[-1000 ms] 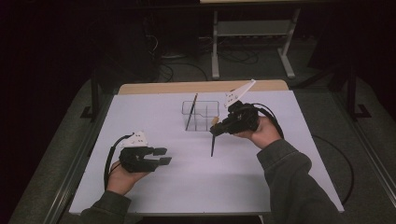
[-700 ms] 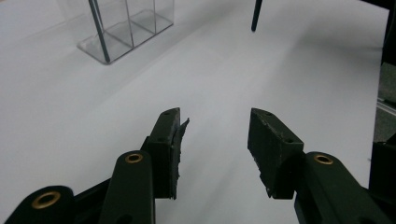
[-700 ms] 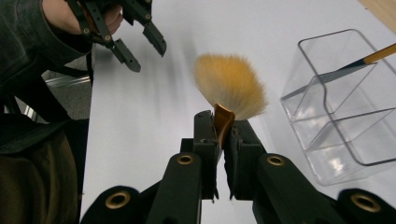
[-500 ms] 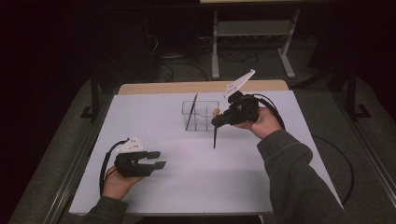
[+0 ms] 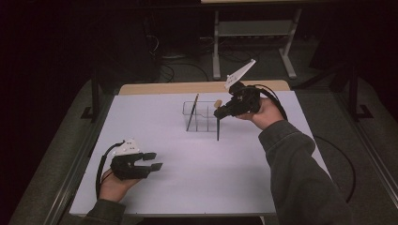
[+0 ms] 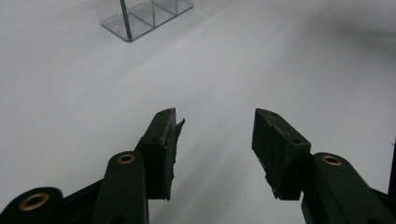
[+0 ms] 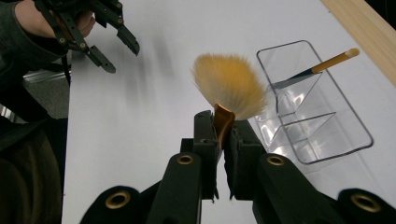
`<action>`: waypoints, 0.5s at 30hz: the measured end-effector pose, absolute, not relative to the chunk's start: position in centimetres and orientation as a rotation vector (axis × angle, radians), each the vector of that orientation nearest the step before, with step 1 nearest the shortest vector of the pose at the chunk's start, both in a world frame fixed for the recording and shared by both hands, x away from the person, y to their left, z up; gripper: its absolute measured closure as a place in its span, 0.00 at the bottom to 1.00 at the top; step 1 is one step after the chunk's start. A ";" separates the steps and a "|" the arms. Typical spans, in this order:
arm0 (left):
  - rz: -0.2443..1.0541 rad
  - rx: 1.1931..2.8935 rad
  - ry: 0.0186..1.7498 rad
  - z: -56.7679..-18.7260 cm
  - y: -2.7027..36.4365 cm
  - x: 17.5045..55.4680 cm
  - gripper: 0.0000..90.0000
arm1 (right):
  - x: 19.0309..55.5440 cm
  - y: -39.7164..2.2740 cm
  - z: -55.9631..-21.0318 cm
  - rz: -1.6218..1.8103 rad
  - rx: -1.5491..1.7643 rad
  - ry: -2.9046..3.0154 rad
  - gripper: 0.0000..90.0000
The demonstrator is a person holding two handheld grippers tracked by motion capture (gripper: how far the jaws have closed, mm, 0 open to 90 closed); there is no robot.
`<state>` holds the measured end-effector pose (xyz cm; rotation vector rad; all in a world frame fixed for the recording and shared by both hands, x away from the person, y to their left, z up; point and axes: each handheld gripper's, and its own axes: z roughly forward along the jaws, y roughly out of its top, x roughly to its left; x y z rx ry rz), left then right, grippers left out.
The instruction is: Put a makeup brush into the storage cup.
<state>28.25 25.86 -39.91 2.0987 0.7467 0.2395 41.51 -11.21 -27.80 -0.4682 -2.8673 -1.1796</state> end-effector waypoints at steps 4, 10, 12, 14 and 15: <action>0.245 2.102 0.750 -39.9 26.0 28.3 0.55 | 42.2 -11.0 -27.4 -1.172 -0.479 -2.879 0.92; 0.245 2.100 0.755 -39.8 26.2 28.2 0.54 | 43.0 -10.5 -26.6 -1.150 -0.492 -2.897 0.92; 0.256 2.107 0.745 -39.7 26.3 28.3 0.54 | 43.1 -10.4 -26.3 -1.145 -0.495 -2.911 0.92; 0.261 2.107 0.739 -39.6 26.3 28.3 0.54 | 43.3 -10.2 -26.0 -1.149 -0.495 -2.913 0.92; 0.259 2.103 0.743 -39.6 26.3 28.2 0.54 | 43.4 -10.2 -25.8 -1.146 -0.502 -2.911 0.92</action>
